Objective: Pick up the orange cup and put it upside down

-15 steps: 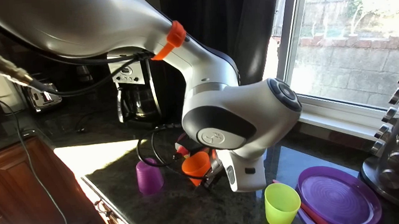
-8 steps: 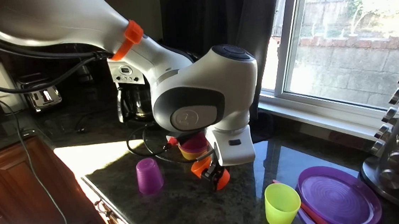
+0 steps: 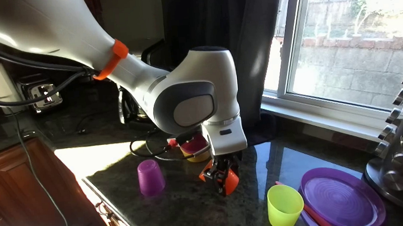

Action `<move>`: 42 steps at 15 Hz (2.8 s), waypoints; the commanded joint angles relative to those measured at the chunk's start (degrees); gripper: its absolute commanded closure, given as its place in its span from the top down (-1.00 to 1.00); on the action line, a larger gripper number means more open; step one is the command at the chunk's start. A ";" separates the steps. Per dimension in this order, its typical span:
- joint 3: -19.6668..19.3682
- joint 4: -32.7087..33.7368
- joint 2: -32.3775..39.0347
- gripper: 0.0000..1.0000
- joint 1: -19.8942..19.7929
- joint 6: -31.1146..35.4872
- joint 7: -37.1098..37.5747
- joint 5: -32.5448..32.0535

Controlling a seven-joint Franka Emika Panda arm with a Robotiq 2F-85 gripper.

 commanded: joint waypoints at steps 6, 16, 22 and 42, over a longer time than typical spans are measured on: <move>-2.00 -2.57 -2.28 -0.13 1.71 8.85 32.99 -31.76; 0.22 -2.89 -4.89 -0.13 -0.67 4.50 59.54 -60.94; 1.06 -2.58 -4.53 -0.13 -0.95 0.04 68.10 -70.95; 3.07 -0.01 -1.24 -0.13 -1.03 -5.45 72.04 -76.43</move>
